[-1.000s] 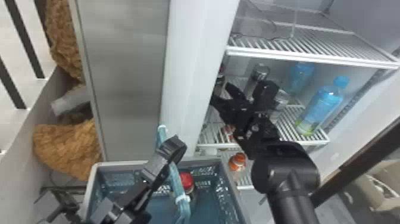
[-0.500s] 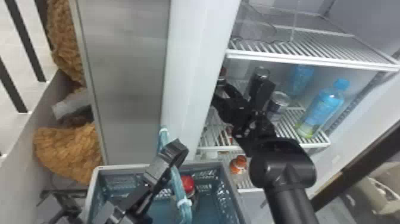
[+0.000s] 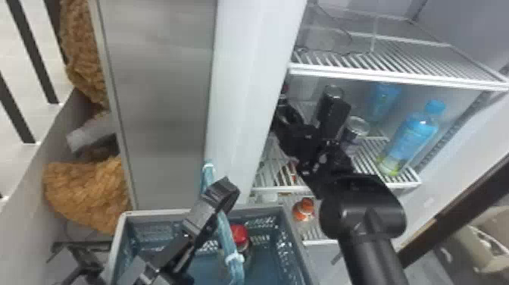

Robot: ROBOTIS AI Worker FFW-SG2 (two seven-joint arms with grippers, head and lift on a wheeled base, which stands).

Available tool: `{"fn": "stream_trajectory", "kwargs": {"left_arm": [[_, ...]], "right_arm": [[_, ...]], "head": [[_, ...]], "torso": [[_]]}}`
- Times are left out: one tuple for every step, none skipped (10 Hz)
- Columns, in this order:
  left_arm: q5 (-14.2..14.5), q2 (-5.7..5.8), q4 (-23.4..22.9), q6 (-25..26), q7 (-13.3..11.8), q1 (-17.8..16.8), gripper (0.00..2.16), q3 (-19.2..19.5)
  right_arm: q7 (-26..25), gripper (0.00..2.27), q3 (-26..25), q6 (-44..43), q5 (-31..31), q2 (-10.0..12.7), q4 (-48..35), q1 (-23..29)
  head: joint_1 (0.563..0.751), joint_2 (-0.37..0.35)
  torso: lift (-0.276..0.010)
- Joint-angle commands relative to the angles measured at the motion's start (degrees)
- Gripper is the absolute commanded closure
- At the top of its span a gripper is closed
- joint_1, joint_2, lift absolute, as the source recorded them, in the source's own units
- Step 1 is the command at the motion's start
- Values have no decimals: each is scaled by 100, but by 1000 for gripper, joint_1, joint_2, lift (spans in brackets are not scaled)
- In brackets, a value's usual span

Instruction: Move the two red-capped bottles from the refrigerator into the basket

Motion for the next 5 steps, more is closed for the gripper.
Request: {"fn": "stream_trajectory", "kwargs": {"left_arm": [[0,4,0,0,0,1,1204,0],[0,4,0,-14,0,1,1204,-11],[0,-5,0,-14,0,1,1204,-11],[0,-5,0,-14,0,1,1204,-23],[0,-5,0,-14,0,1,1204,-23]], "right_arm": [[7,1277,-10,-5,-98,-24,-472,271],[-2,1277,-21,9,-201,-33,-796,496],[7,1277,-56,9,-304,-33,-1147,735],[7,1277,-158,192,-315,-33,-1611,988],[7,1277,-238,389,-429,-59,-2061,1283]], "head": [[683,-259],[682,-260],[680,-261],[682,-263],[682,-265]], "torso": [[0],[0],[0],[0],[0]]}}
